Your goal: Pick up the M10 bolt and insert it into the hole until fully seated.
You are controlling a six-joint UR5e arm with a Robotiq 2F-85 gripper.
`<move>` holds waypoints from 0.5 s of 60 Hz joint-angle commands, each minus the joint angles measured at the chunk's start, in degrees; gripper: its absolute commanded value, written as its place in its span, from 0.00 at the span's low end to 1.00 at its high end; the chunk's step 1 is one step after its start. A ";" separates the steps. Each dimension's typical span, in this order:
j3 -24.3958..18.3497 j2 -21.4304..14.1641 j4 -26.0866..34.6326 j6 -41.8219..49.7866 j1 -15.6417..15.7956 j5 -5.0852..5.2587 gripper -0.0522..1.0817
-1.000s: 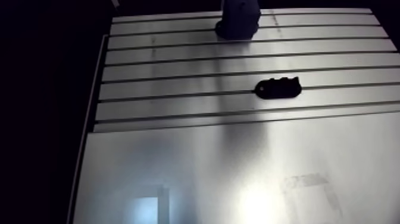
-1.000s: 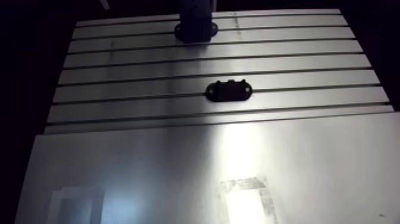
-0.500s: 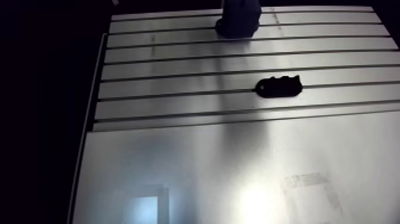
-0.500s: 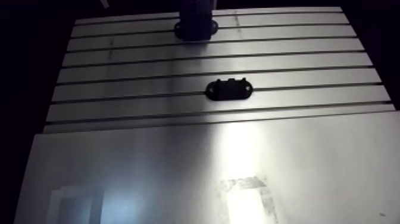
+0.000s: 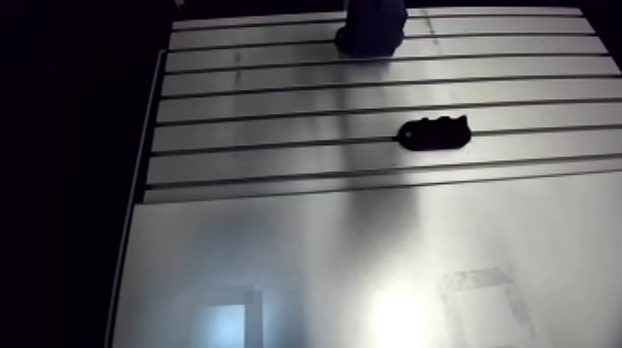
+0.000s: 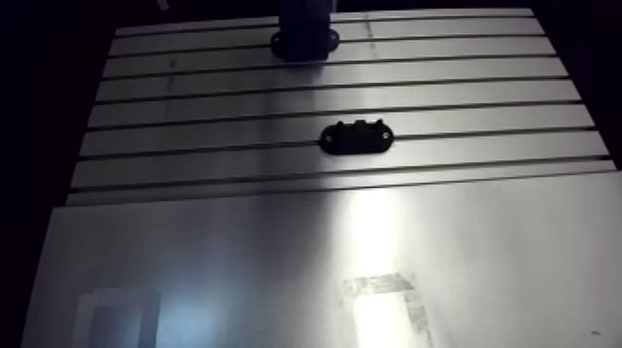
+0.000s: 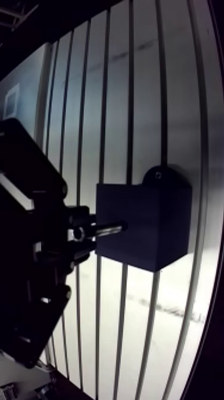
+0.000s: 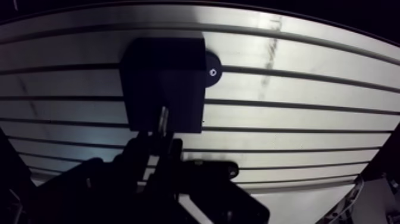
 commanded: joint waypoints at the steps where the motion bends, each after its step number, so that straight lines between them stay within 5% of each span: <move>1: 0.07 0.11 -0.07 0.00 0.00 0.06 1.00; 30: 0.42 0.45 -0.85 0.44 0.09 -0.03 1.00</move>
